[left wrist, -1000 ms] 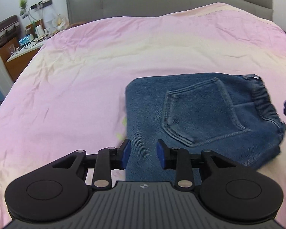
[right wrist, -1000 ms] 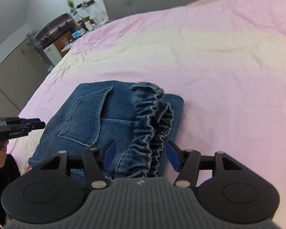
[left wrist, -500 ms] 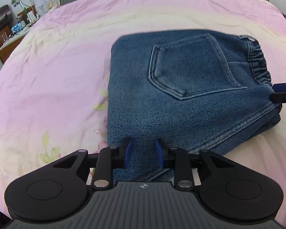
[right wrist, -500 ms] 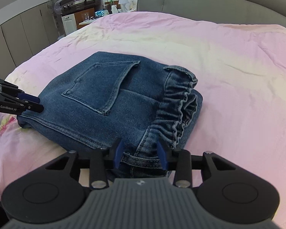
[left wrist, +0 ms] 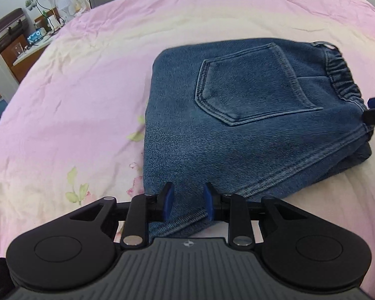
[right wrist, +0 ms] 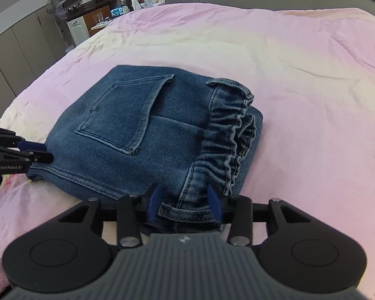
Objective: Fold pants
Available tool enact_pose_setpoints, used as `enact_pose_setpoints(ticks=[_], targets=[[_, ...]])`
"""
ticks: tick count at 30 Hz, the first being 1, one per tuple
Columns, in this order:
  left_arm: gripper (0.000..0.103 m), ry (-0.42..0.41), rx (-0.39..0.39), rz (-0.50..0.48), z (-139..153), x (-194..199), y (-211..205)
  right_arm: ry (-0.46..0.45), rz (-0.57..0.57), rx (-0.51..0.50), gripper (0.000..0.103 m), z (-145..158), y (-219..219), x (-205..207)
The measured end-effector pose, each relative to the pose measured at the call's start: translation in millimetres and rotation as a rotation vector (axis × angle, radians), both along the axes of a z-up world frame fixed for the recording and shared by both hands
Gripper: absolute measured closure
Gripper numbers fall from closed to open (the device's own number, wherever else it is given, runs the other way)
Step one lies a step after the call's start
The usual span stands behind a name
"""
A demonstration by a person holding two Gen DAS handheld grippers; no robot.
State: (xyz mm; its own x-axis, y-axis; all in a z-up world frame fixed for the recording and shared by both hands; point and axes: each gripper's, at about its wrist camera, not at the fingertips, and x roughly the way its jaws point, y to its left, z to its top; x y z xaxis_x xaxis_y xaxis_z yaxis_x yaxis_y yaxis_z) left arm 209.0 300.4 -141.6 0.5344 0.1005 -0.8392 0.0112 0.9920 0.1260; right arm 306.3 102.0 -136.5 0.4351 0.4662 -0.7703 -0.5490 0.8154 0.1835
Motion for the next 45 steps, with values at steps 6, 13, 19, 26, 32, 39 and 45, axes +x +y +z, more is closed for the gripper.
enact_pose_setpoints(ticks=[6,13,19,26,32,39,45], targets=[[0.070,-0.088,0.030,-0.024,55.4,-36.3,-27.3,-0.115,0.020,0.014,0.036,64.5,-12.0,-31.1],[0.052,-0.297,0.055,-0.044,137.3,-90.3,-72.5,-0.325,0.014,0.104,0.015,147.1,-43.4,-103.9],[0.020,-0.437,0.076,-0.043,166.9,-136.4,-120.4,-0.465,-0.031,0.153,0.005,180.6,-77.3,-181.1],[0.014,-0.458,0.063,0.036,161.2,-174.8,-159.0,-0.494,-0.115,0.176,0.005,175.6,-108.4,-248.4],[0.014,-0.431,0.012,0.086,143.3,-192.4,-174.4,-0.473,-0.177,0.171,0.005,147.7,-124.8,-284.4],[0.014,-0.380,0.008,0.100,129.0,-204.0,-180.9,-0.413,-0.196,0.153,0.005,121.4,-125.9,-289.4],[0.014,-0.376,0.013,0.100,125.6,-210.2,-185.1,-0.411,-0.194,0.160,0.005,122.2,-125.5,-286.0]])
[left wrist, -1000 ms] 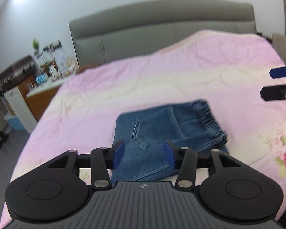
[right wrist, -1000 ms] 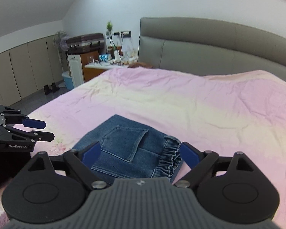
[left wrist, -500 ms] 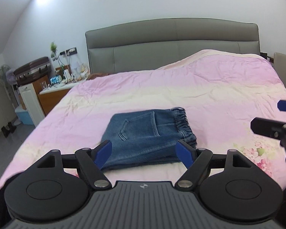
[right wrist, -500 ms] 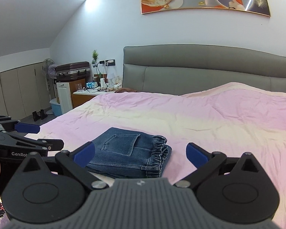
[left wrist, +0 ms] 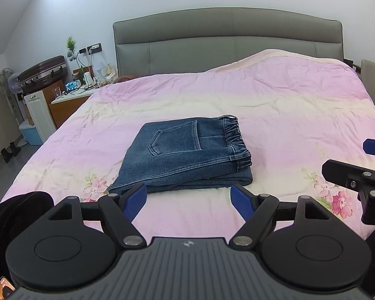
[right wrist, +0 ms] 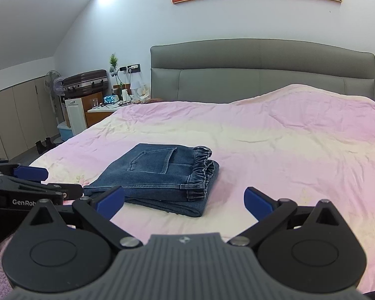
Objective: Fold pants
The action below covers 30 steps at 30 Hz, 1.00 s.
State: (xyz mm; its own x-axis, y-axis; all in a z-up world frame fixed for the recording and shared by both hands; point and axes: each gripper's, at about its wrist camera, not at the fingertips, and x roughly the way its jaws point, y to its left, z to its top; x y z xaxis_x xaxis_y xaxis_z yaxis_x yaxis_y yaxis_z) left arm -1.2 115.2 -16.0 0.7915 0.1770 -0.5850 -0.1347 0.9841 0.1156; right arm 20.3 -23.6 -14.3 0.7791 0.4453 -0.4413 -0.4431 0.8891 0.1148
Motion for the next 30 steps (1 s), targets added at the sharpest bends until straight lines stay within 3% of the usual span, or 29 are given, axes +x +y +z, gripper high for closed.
enact_pose_setpoints(ticks=[30], targets=[[0.014,0.016,-0.030,0.017,-0.4,-0.7,1.0,0.006,0.006,-0.003,0.005,-0.3,0.8,2.2]])
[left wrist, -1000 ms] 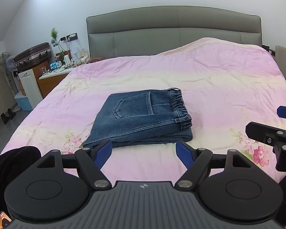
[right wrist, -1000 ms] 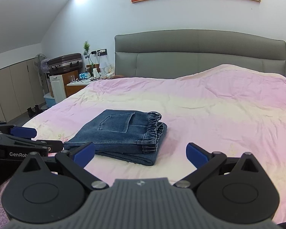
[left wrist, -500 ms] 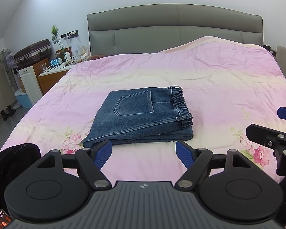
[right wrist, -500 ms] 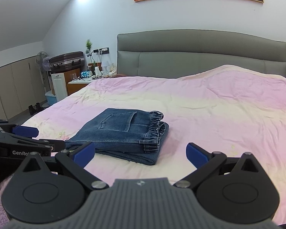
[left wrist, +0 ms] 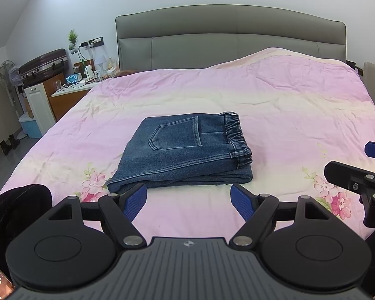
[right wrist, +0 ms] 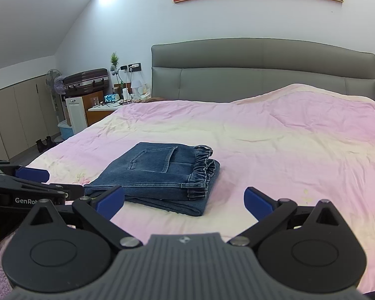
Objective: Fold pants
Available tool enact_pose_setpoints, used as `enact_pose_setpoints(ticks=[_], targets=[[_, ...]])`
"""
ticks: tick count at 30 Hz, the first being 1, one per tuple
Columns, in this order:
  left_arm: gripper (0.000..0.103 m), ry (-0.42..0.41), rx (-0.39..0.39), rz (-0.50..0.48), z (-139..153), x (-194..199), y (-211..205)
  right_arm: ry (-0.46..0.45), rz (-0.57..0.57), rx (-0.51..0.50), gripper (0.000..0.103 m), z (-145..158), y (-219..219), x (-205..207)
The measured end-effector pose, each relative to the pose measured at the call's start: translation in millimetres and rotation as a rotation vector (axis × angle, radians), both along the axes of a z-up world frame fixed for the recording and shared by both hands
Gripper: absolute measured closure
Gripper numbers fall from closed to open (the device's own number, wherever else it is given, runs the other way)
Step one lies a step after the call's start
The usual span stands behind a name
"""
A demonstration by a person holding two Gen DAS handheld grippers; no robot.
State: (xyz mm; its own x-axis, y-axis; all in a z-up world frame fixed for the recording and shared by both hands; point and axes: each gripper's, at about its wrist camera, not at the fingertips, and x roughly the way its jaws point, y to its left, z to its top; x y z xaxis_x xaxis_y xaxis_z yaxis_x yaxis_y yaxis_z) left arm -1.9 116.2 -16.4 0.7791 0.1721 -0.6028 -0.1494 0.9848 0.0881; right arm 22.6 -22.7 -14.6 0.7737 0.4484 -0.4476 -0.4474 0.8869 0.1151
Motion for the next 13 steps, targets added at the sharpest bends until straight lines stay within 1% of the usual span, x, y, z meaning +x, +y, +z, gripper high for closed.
enact_pose_setpoints(ticks=[7,13], targets=[[0.014,-0.004,0.010,-0.002,-0.2,-0.9,-1.1,0.003,0.003,-0.002,0.005,-0.7,0.1,1.6],[0.014,-0.014,0.000,-0.001,0.1,-2.1,-1.1,0.004,0.003,-0.005,0.005,-0.9,1.2,1.7]])
